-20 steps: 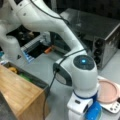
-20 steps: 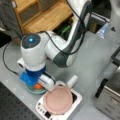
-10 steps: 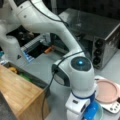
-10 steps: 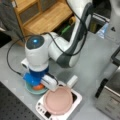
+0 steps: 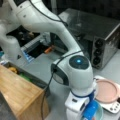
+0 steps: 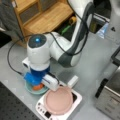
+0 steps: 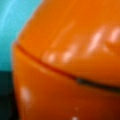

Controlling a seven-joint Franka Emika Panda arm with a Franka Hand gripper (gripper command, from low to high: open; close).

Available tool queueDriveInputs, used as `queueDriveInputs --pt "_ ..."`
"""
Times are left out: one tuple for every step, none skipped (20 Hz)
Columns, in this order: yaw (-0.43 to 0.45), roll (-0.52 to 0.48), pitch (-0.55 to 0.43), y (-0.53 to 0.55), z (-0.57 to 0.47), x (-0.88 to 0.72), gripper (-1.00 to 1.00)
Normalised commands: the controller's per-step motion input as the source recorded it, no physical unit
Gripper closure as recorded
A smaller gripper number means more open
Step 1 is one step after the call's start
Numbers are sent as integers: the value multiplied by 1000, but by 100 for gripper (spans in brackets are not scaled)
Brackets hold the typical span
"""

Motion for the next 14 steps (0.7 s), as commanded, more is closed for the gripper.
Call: queueDriveInputs --pt "18 -50 140 89 -124 169 100" --pt "21 -49 155 93 -62 165 100" --pt "24 -47 169 97 15 161 100" --pt "32 -38 190 99 99 162 100" --pt "36 -36 204 101 184 165 100" --pt "36 -37 206 97 233 166 100" --pt "44 -38 211 87 287 178 100" --pt "46 -39 217 74 337 195 100" --pt "45 -41 217 61 351 204 100" --pt "43 -36 213 50 362 220 100" --pt "34 -31 215 49 373 235 100" --pt "27 -38 223 59 388 246 100" --pt "25 -40 223 64 384 248 100" --pt "20 -46 230 71 355 248 100"
